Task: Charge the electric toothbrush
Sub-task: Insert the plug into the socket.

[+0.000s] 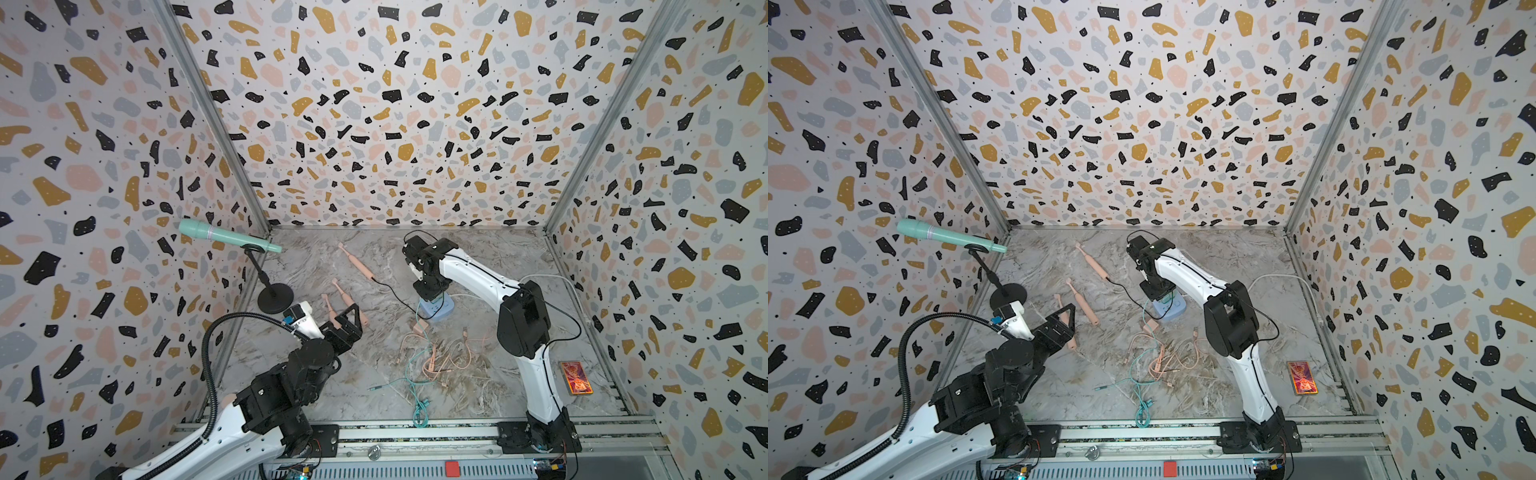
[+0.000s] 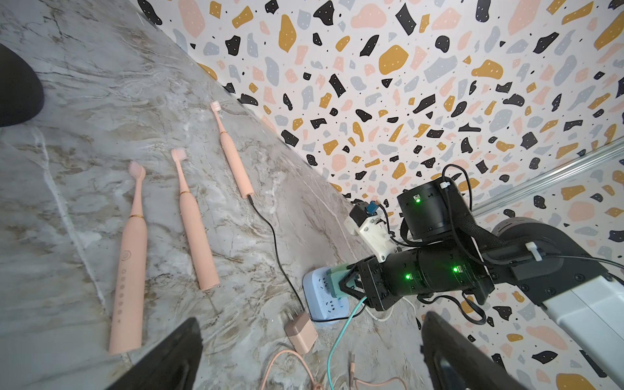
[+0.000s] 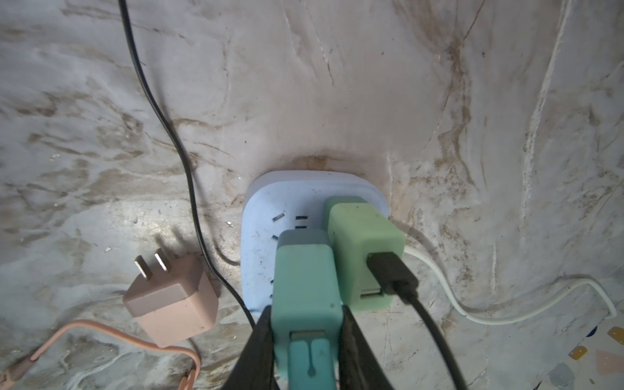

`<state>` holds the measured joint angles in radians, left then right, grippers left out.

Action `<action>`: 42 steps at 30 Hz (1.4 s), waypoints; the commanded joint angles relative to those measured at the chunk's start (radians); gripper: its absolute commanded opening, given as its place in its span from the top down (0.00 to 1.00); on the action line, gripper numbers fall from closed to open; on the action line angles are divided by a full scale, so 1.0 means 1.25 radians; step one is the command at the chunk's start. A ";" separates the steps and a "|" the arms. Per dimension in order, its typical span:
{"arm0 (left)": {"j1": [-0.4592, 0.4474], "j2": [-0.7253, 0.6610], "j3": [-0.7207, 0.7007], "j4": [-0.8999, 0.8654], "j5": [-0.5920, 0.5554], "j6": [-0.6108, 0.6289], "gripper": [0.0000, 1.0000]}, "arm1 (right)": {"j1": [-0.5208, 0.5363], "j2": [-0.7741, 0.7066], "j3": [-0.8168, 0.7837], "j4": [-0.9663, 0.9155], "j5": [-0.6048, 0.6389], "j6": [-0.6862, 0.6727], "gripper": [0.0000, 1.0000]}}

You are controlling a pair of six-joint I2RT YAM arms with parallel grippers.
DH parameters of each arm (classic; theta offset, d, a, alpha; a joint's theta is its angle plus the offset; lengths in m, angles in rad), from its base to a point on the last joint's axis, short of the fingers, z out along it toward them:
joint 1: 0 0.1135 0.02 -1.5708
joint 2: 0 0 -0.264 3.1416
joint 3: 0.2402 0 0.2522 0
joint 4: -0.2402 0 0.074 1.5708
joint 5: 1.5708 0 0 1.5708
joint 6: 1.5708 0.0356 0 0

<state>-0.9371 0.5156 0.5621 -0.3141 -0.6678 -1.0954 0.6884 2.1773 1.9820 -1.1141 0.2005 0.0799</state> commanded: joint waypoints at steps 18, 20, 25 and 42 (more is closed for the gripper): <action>0.004 0.023 0.013 0.022 0.019 -0.001 0.00 | -0.006 0.020 0.035 -0.017 -0.011 0.000 1.00; 0.004 0.023 0.013 0.021 0.022 -0.002 0.00 | -0.008 0.007 0.026 -0.017 -0.011 0.000 1.00; 0.003 0.024 0.013 0.025 0.026 -0.005 0.00 | -0.024 0.009 0.015 -0.013 -0.034 -0.003 1.00; 0.003 0.055 0.032 0.025 0.063 -0.010 0.00 | -0.044 0.096 0.020 -0.015 -0.088 -0.018 1.00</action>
<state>-0.9371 0.5732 0.5655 -0.3130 -0.5999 -1.1114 0.6441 2.2452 2.0369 -1.1000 0.1078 0.0772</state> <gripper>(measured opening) 0.995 0.290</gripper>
